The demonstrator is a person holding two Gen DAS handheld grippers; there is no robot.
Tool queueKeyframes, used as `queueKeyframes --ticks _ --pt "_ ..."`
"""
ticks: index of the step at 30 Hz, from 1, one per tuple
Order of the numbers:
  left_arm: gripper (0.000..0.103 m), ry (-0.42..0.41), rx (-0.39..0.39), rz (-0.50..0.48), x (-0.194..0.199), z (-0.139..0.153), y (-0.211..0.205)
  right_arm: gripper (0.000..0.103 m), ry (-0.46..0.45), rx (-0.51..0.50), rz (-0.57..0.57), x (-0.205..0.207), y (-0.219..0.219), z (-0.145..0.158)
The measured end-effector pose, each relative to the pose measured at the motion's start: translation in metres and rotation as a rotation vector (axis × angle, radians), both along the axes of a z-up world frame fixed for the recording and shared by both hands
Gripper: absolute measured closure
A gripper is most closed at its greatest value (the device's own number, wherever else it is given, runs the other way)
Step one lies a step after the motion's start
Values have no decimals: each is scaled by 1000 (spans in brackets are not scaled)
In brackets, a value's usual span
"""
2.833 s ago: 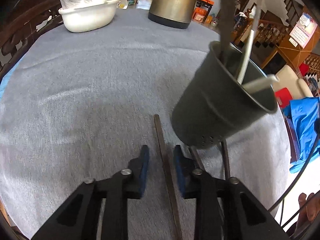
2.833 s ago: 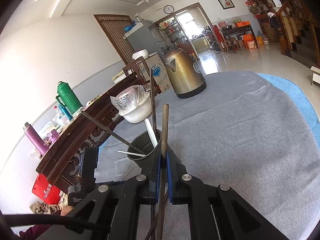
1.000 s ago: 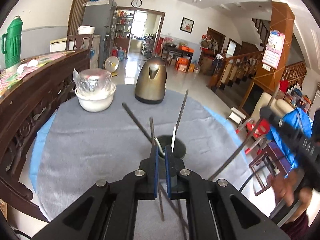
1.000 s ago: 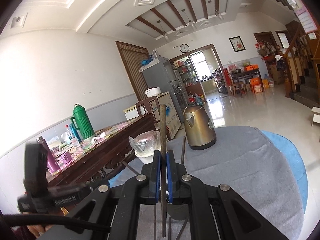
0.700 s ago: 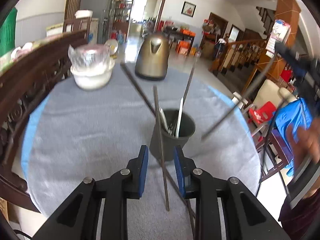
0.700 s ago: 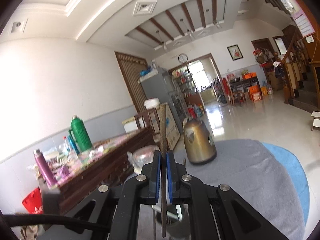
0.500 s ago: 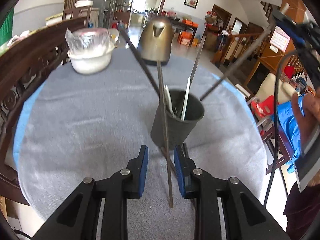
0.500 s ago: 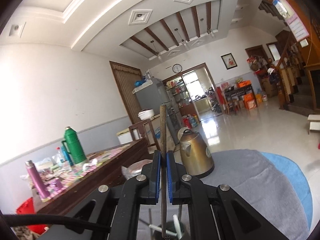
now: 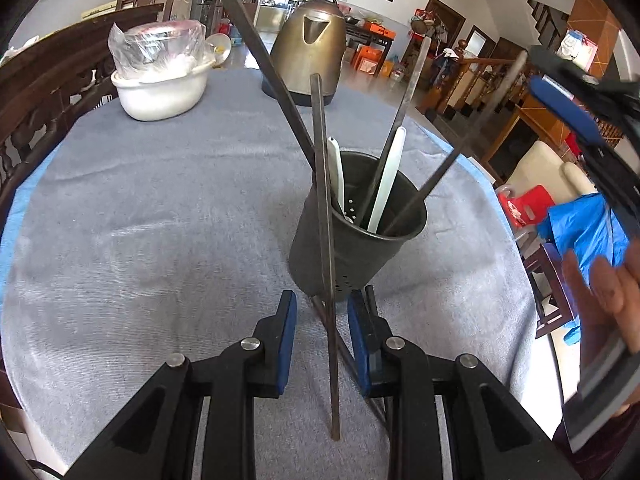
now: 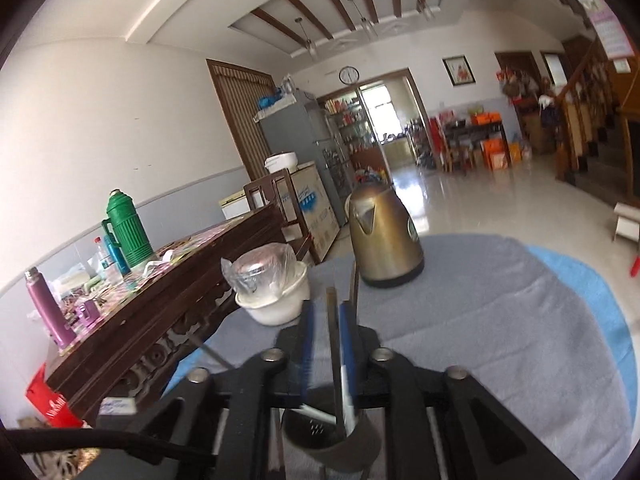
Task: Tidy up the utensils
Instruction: 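Lower the chopsticks into the grey cup and open the right gripper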
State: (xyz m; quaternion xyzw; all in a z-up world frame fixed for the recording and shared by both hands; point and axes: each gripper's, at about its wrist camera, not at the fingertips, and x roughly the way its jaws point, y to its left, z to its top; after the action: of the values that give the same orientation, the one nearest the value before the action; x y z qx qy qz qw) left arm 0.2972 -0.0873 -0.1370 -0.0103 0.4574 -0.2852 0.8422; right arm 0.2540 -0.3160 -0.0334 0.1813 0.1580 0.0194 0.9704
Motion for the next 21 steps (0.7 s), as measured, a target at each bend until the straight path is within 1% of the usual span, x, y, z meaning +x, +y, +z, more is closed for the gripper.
queueKeyframes --ticks 1,2,3,6,10,12,13,14,17,21 --pt "76 5 1 0 1 -2 -1 62 -10 17 -6 -6 -4 -1" --pt "76 8 1 -1 1 -2 -2 48 -24 40 -19 -14 -8 -3" --pt "76 11 1 0 2 -4 -3 45 -37 58 -27 -22 -12 -5" --pt "76 19 -1 5 4 -6 -4 45 -31 82 -36 -41 -22 -12" --pt "77 31 -4 6 8 -9 -6 45 5 93 -46 -64 -34 -25" --pt "87 28 6 10 8 -10 -8 45 40 95 -53 -73 -39 -36" --pt "89 29 8 9 8 -11 -9 45 56 93 -60 -77 -42 -41" --pt "94 27 7 6 8 -11 -11 45 77 93 -67 -80 -45 -48" --pt "96 6 34 11 2 -10 -15 45 124 120 -77 -86 -55 -63" --pt "97 -24 55 30 -4 -4 -16 45 149 138 -87 -91 -60 -73"
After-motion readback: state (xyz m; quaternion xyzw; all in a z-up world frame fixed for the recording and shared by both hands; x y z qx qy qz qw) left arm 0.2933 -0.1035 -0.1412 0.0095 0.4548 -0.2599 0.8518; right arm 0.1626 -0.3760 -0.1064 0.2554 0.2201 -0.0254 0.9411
